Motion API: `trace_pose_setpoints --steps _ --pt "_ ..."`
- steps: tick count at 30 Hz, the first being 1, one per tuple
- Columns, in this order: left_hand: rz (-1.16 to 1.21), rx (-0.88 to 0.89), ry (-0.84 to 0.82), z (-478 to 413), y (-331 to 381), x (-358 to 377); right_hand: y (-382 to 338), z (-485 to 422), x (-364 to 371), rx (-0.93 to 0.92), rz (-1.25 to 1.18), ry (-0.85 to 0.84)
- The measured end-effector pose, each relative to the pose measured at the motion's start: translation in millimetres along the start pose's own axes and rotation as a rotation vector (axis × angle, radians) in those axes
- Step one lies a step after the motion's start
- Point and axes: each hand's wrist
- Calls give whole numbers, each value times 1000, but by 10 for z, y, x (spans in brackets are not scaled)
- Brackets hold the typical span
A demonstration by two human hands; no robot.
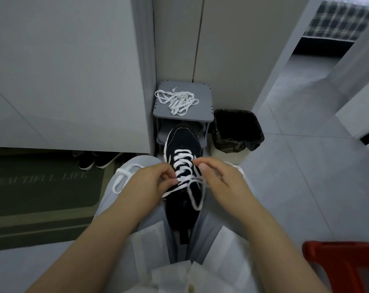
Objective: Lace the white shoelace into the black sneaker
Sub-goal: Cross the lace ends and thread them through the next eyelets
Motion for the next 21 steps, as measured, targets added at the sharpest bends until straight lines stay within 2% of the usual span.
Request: trace_pose_setpoints --steps 3,6,10,15,18,21 --pt "-26 -41 -32 -23 0 -4 54 -87 107 90 304 -17" --pt "-45 -62 -86 -44 19 -17 110 -106 135 100 318 51" --pt "-127 -18 -149 -83 72 -62 99 -131 192 110 313 62" --pt "-92 2 -193 -119 115 -158 55 -176 236 79 321 78" --pt "-139 -4 -239 -155 179 -245 35 -224 209 56 467 -10" --pt "-264 -71 -305 -192 198 -395 -1 -250 159 43 408 -137"
Point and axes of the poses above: each hand's wrist, its own z-axis away from the middle knuckle, its own x-axis out of the palm, y = z × x, and after that the axes turned 14 degrees about -y, right-handed
